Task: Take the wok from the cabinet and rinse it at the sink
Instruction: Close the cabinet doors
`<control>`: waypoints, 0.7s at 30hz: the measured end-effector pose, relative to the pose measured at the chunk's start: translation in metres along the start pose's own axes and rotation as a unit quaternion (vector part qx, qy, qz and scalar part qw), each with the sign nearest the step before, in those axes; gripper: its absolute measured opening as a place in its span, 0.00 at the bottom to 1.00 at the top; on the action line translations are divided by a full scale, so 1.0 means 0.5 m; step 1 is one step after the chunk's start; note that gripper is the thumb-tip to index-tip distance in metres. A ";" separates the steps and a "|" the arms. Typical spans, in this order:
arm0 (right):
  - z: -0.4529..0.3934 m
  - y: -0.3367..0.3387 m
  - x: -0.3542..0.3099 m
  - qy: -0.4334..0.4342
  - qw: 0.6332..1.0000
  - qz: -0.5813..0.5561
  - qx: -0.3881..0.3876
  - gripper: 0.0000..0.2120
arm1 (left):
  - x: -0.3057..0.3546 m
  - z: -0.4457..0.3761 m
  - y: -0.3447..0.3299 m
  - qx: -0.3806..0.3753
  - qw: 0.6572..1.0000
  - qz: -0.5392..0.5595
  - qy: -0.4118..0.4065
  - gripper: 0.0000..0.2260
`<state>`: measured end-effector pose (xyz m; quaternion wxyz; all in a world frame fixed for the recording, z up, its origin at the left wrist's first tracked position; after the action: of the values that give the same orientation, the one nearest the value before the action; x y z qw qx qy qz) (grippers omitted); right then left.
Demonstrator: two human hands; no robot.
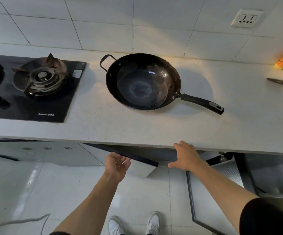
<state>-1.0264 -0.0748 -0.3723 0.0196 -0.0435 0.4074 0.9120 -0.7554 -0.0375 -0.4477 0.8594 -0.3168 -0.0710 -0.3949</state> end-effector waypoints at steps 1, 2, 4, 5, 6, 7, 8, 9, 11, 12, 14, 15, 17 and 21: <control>-0.001 0.004 0.000 0.001 1.000 -0.007 -0.006 0.39 | 0.001 -0.004 -0.006 0.006 1.000 0.007 -0.005 0.08; -0.001 0.008 0.001 0.001 1.000 -0.007 -0.010 0.37 | 0.002 -0.010 -0.014 0.010 1.000 0.015 -0.008 0.07; 0.002 0.017 -0.001 0.004 1.000 0.004 -0.009 0.32 | 0.007 -0.015 -0.028 0.017 0.999 0.031 -0.014 0.04; 0.003 0.018 -0.001 0.003 1.000 0.007 -0.006 0.30 | 0.011 -0.017 -0.034 0.018 0.999 0.039 -0.018 0.04; 0.004 0.017 -0.001 0.002 1.000 0.006 -0.005 0.29 | 0.014 -0.020 -0.042 0.020 0.998 0.048 -0.021 0.04; 0.004 0.014 -0.001 0.001 1.000 0.004 -0.003 0.30 | 0.016 -0.021 -0.050 0.023 0.998 0.060 -0.021 0.04; 0.005 0.009 0.000 0.001 1.000 0.002 -0.003 0.30 | 0.016 -0.023 -0.058 0.025 0.997 0.076 -0.022 0.04; 0.006 0.004 0.001 0.002 1.000 -0.005 -0.003 0.31 | 0.016 -0.024 -0.065 0.025 0.995 0.092 -0.025 0.05; 0.012 -0.005 0.006 0.005 0.999 -0.036 -0.006 0.35 | 0.015 -0.026 -0.076 0.018 0.991 0.125 -0.030 0.09; 0.016 -0.008 0.009 0.006 0.999 -0.054 -0.009 0.36 | 0.015 -0.029 -0.080 0.009 0.989 0.142 -0.032 0.11; 0.023 -0.009 0.016 0.008 0.997 -0.070 -0.007 0.37 | 0.017 -0.036 -0.088 -0.014 0.986 0.163 -0.038 0.10; 0.025 -0.010 0.017 0.010 0.997 -0.070 -0.002 0.36 | 0.020 -0.038 -0.090 -0.023 0.986 0.161 -0.041 0.08; 0.027 -0.011 0.020 0.011 0.997 -0.071 0.010 0.35 | 0.024 -0.036 -0.093 -0.036 0.991 0.120 -0.043 0.04; 0.026 -0.007 0.023 0.013 0.997 -0.070 0.027 0.35 | 0.022 -0.008 -0.097 -0.009 0.979 -0.201 -0.040 0.05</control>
<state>-1.0382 -0.0627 -0.3673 0.0796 -0.0834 0.4282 0.8963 -0.7835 -0.0704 -0.4230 0.7557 -0.3195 -0.1637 -0.5478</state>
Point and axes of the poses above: each hand's wrist, its own z-axis away from the middle knuckle, its own y-axis out of the back of the hand, x = y × z, the point moved 7 cm from there along -z, towards the middle knuckle, and after that the axes turned 12 degrees about -x, right-handed, at the moved point
